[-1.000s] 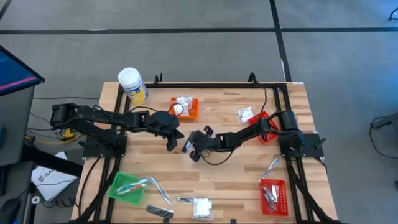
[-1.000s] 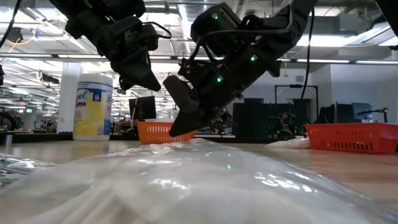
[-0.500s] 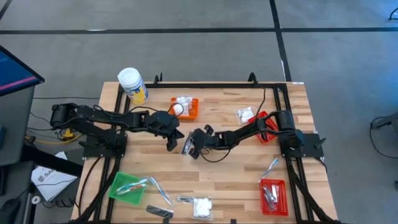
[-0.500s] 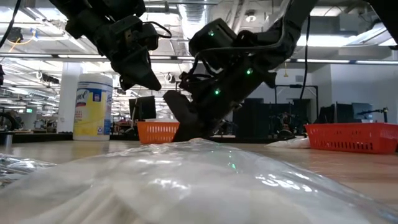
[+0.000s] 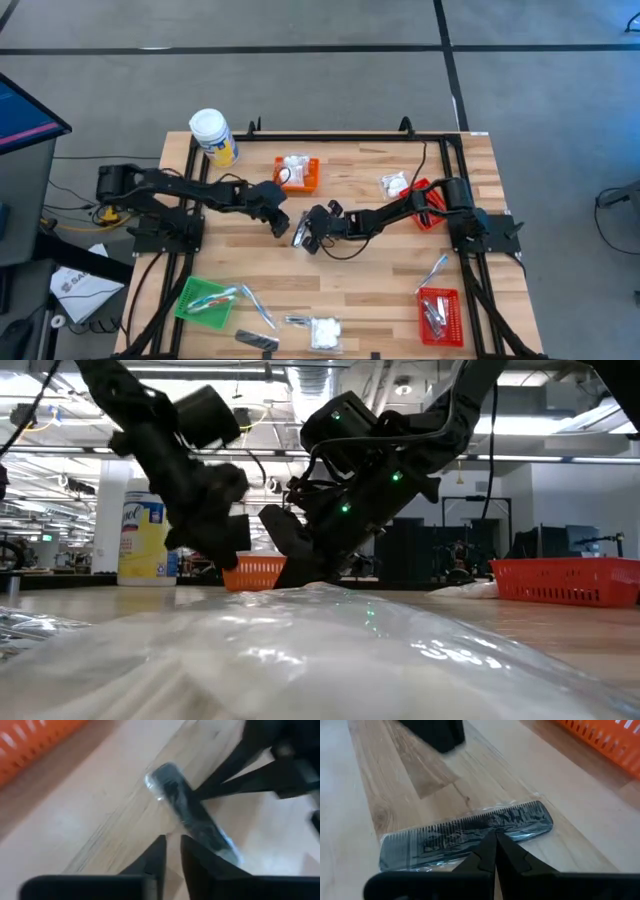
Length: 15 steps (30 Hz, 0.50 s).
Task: Pick & Place Travel size toiletries
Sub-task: Put the black comb into the top red basket
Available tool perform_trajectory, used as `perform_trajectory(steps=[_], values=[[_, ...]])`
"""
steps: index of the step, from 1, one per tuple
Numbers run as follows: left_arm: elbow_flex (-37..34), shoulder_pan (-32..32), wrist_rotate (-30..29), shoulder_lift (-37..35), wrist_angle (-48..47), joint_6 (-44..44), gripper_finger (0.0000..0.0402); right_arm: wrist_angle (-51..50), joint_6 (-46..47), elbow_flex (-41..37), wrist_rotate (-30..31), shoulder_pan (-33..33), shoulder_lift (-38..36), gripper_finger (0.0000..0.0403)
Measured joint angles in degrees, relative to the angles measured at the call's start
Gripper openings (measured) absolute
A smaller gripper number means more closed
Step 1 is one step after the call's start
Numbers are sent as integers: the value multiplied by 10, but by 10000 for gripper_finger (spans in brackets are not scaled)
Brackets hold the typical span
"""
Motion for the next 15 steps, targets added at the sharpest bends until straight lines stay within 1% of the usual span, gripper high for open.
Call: perform_trajectory(steps=[2, 4, 6, 11, 15], values=[[0, 0, 9, 23, 22, -2, 75, -1, 2, 0, -3, 3, 0, 0], [4, 0, 37, 48, 71, -4, 101, -2, 2, 0, -2, 6, 0, 0], [11, 0, 60, 66, 90, -4, 128, -4, 2, 0, -1, 10, 0, 0], [22, 0, 66, 84, 90, -4, 186, -11, 7, 0, -3, 12, -1, 0], [23, 0, 69, 84, 92, -13, 219, -17, 8, 0, -4, 12, -1, 0]])
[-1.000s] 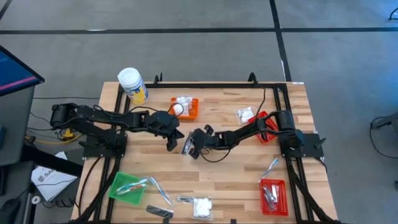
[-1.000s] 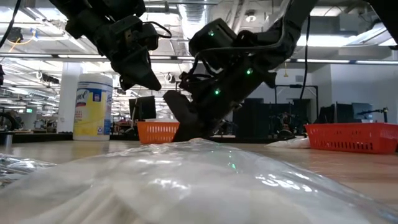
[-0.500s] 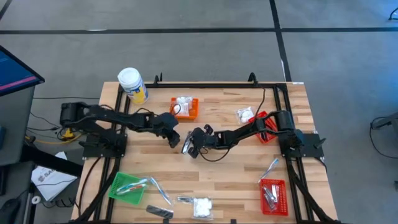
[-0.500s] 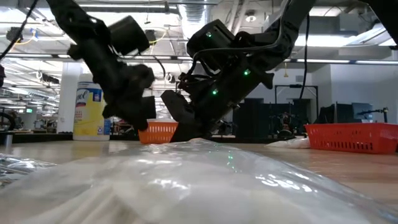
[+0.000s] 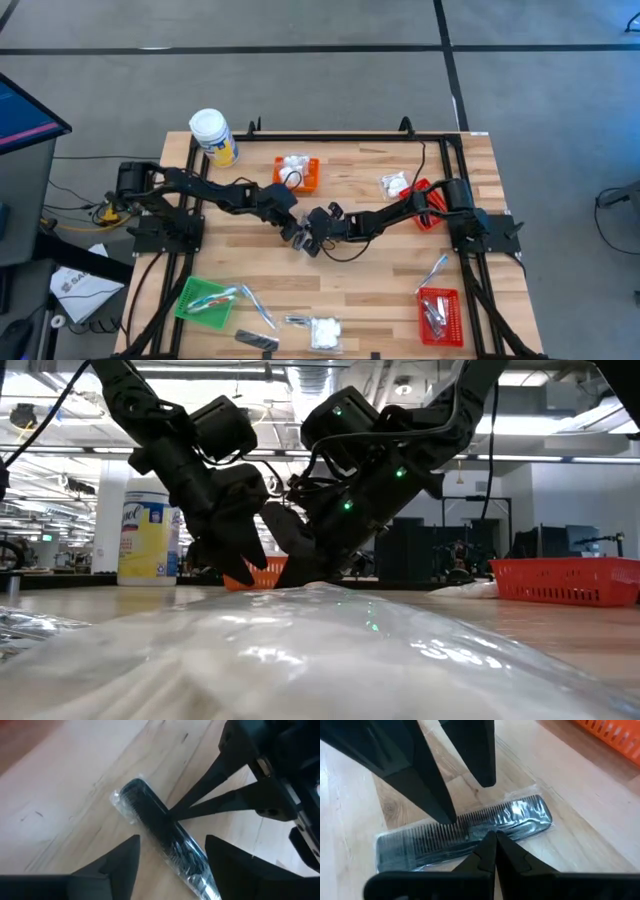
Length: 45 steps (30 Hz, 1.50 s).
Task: Pick & Place Travel size toiletries
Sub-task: Put the black comb into the top red basket
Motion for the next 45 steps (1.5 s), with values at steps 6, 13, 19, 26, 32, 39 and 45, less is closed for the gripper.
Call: perform_trajectory(steps=[6, 13, 19, 26, 32, 39, 45], values=[[0, 0, 7, 0, -1, -4, 245, -5, 4, 0, 1, 3, 0, 0], [0, -2, 12, 0, -1, -6, 249, -12, 9, -1, 7, 3, 0, 0], [0, -6, 19, 16, 1, -18, 249, -8, 13, -1, 13, 4, 6, 0], [8, 0, 43, 46, 35, -18, 243, 3, 14, -1, 12, 4, 12, 0], [16, 0, 40, 43, 35, -6, 237, 4, 14, -1, 7, 3, 12, 0], [15, -1, 47, 42, 33, -27, 237, 6, 13, -1, 6, 3, 12, 0], [14, -1, 52, 42, 32, -34, 237, 13, 13, -1, 0, 4, 13, 0]])
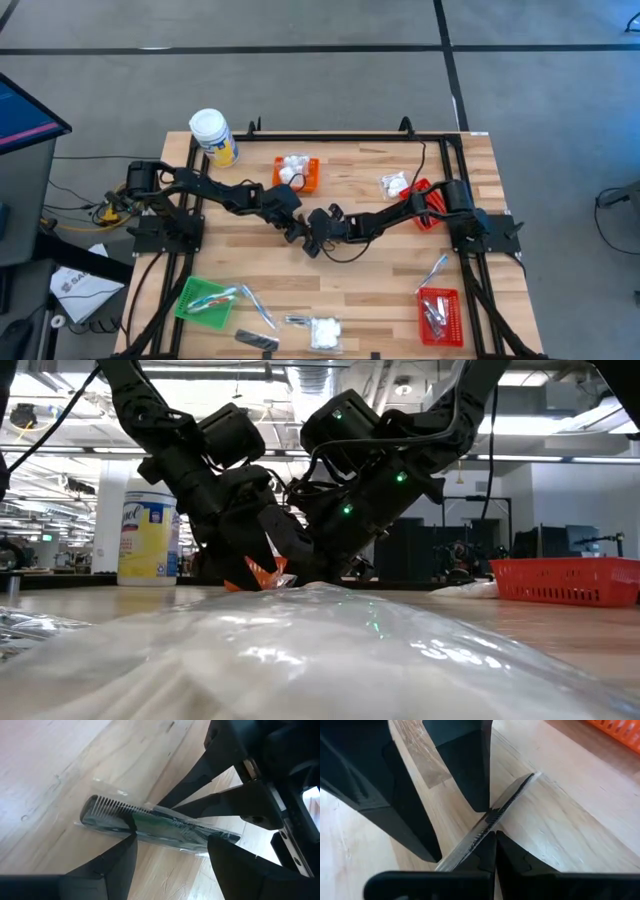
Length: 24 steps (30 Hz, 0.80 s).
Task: Pick & Place Travel size toiletries
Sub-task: Put the black comb into the top red basket
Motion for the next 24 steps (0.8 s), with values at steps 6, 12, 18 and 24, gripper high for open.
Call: perform_trajectory(steps=[6, 12, 18, 24], values=[[0, 0, -1, 0, 0, -4, 237, 0, -3, -1, -8, 8, -9, 0], [0, -2, -17, 0, 1, -25, 238, -5, -11, 6, -5, 12, -9, 0], [0, -2, -38, 0, 1, -35, 253, -5, -10, 6, -6, 15, -9, 0], [0, -2, -42, 0, 3, -47, 269, -5, -5, 7, -6, 16, -9, 0]])
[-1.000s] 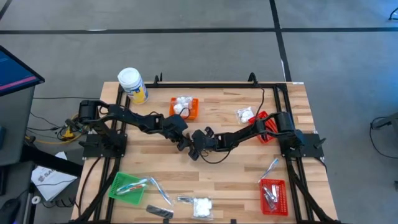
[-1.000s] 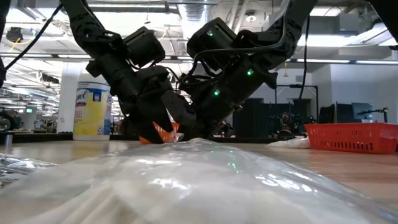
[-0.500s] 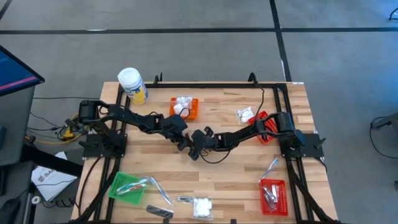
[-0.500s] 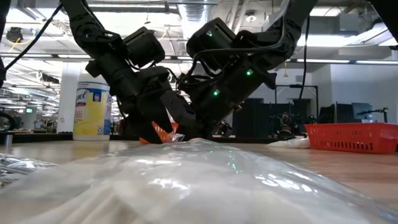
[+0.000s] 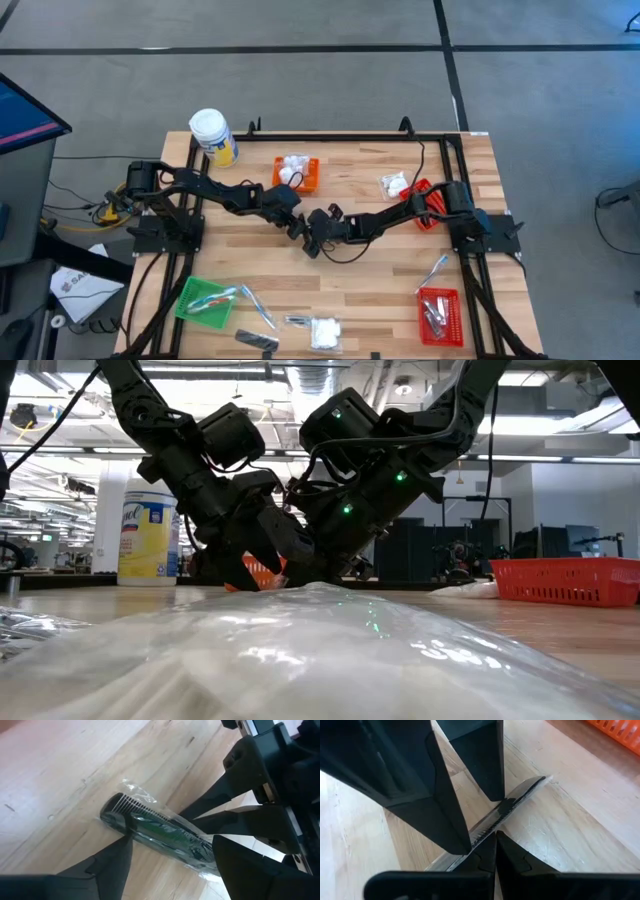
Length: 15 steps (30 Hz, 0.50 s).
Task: Pick & Place Travel size toiletries
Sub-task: Put the black comb into the top red basket
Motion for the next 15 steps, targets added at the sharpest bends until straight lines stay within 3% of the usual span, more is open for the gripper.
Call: perform_trajectory(steps=[15], values=[[0, -9, -28, 0, 5, -27, 270, -5, -11, 17, -19, 25, -10, 0]])
